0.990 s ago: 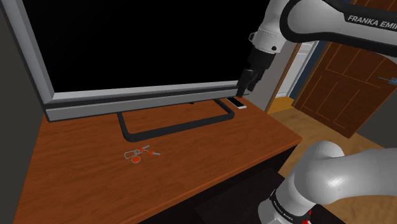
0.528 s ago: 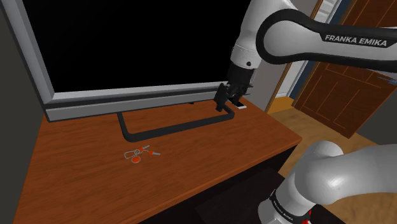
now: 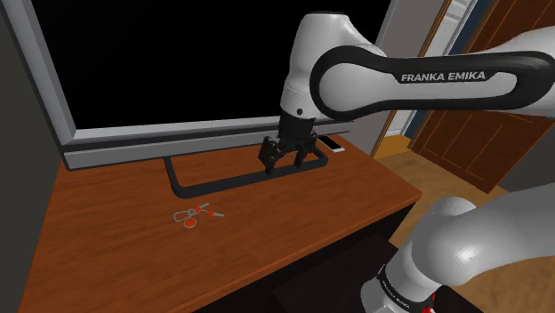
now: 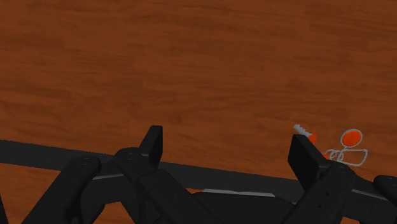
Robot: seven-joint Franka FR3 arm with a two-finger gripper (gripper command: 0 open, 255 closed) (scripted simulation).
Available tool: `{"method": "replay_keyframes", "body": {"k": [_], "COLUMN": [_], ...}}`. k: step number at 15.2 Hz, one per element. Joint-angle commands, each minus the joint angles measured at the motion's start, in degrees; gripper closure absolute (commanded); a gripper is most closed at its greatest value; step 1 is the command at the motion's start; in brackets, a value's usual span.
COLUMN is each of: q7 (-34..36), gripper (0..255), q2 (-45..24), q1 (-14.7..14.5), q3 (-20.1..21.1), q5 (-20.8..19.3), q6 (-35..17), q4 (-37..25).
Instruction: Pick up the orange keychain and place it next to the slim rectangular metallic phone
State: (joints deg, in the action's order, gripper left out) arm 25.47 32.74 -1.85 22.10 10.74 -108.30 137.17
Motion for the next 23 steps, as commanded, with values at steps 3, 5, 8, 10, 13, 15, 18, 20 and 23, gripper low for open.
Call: {"method": "replay_keyframes", "body": {"k": [3, 5, 8, 10, 13, 15, 18, 20, 23], "q7": [8.6, 13.0, 20.1, 25.2, 33.6, 39.2, 46.9, 49.2, 49.9], "gripper": [0, 0, 0, 0, 0, 0, 0, 0, 0], "q2": [-7.2, -11.4, -18.2, -23.3, -31.6, -37.5, -46.1, -49.0, -50.2], "q1": [0.9, 1.6, 2.9, 3.5, 3.7, 2.9, 0.0, -1.5, -1.9], "q3": [5.7, 8.5, 12.5, 14.9, 17.6, 18.3, 17.7, 17.0, 16.5], "q5": [0.4, -0.3, -2.6, -5.1, -10.4, -14.6, -20.5, -22.3, -23.3], "q6": [-4.6, -6.7, -9.6, -11.3, -13.2, -13.9, -14.0, -13.9, -15.8], "q4": [-2.6, -4.4, -7.7, -10.3, -14.9, -18.5, -24.5, -26.8, -25.9]}}
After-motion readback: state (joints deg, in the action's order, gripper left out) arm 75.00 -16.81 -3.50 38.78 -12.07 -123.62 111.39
